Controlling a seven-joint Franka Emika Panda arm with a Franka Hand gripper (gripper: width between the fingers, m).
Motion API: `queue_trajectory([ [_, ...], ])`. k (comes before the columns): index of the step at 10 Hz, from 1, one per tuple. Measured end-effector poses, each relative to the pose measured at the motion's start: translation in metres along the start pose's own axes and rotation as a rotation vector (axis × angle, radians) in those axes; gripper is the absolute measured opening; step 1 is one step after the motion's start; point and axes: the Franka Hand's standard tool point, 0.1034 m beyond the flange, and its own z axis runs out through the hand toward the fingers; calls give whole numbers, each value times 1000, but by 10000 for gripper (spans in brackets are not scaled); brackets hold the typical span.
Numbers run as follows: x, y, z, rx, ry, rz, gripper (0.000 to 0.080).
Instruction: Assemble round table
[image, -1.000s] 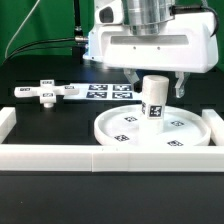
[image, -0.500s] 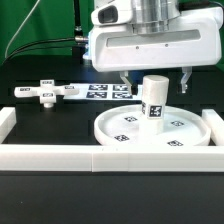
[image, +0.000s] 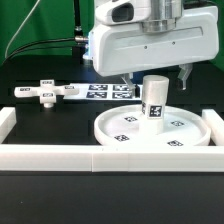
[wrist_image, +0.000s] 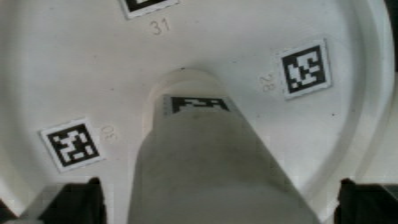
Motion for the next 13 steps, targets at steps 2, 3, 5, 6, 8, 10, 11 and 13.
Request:
queue_trajectory([
  [2,0,0,0,-9,-8,-165,649],
  [3,0,0,0,-20,-12,-259,649],
  [5,-1,-2,3,-32,-29,-483,649],
  [6,-1,-3,4,-34,-35,-561,649],
  [8,-2,0,4,-32,-37,-682,649],
  [10,-2,1,4,-36,-44,-823,649],
  [11,-1,1,3,-47,-46,-883,649],
  [13,2,-1,3,-75,-66,-1070,649],
])
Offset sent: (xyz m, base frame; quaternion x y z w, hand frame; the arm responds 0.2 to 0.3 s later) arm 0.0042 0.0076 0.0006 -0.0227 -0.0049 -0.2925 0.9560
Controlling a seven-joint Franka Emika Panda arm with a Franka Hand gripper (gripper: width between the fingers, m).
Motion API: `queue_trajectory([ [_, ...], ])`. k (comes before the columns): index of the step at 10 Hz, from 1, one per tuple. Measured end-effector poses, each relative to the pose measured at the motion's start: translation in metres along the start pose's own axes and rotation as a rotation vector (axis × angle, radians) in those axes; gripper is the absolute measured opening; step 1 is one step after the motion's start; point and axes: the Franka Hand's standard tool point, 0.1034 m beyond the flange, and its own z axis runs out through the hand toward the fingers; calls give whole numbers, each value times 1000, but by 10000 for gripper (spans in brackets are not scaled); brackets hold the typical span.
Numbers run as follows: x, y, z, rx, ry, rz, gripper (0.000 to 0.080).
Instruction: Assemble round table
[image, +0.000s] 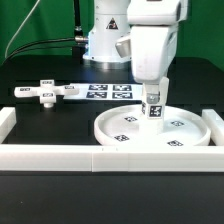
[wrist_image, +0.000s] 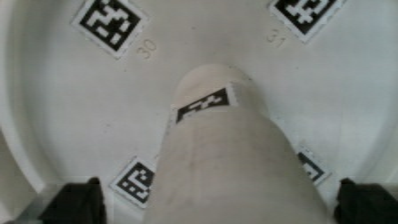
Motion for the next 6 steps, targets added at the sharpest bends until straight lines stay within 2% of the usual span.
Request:
queue_trajectory([
  [3,2,0,3,-11,-39,-194,649],
  [6,-1,-1,4,-5,-43,-340,649],
])
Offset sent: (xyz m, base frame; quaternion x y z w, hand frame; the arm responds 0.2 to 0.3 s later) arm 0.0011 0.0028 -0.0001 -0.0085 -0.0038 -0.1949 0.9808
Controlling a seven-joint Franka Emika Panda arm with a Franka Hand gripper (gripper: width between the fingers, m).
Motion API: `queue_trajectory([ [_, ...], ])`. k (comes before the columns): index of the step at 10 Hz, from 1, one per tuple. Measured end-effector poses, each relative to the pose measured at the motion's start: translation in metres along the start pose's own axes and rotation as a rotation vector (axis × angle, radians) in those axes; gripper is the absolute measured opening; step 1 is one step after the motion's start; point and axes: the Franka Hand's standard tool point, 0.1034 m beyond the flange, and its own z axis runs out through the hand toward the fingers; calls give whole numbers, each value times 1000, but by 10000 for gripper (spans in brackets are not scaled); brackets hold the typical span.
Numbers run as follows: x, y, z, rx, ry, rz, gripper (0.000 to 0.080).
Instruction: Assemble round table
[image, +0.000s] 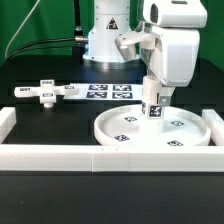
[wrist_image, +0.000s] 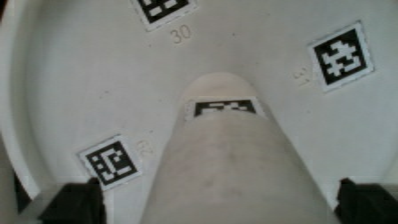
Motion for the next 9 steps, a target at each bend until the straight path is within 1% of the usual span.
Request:
queue_trajectory([
  [2,-2,0,0,0,-7,-116,649],
  [3,-3,0,0,0,-7,-120,649],
  [4,-3,0,0,0,-6,-112,623],
  [5,-3,0,0,0,-6,-112,493],
  [6,-3,-1,1,1,-7,-112,493],
  [7,-3,-1,1,2,-7,-111,406],
  [9,-3,-1,1,2,-6,-86,406],
])
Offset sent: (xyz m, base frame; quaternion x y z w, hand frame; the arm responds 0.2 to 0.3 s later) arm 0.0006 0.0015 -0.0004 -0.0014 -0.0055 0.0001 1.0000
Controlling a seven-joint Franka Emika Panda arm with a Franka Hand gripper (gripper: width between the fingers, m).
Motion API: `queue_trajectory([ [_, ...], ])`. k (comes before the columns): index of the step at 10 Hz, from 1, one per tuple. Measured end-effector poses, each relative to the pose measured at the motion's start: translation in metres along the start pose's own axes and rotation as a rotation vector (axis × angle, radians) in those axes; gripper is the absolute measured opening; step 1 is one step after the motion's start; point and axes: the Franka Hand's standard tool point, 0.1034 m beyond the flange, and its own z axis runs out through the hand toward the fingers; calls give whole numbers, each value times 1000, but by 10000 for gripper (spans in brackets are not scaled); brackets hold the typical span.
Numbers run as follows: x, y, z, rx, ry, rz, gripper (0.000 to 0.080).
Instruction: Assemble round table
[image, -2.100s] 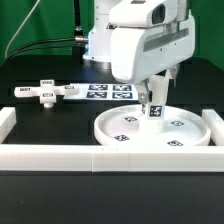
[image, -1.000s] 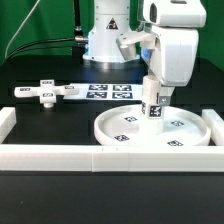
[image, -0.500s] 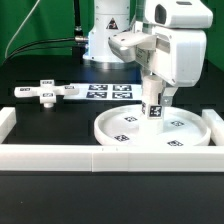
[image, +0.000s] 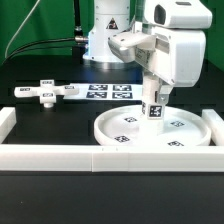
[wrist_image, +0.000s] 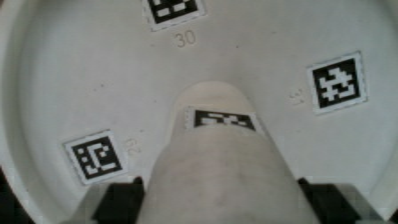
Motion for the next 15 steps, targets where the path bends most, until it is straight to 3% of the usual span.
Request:
queue_trajectory([
  [2,0,0,0,1,1,53,406],
  [5,0,-3,1,29,5,421,407],
  [11,1,-3,2,32,6,820,407],
  [15,1,-4,2,41,21,1271,407],
])
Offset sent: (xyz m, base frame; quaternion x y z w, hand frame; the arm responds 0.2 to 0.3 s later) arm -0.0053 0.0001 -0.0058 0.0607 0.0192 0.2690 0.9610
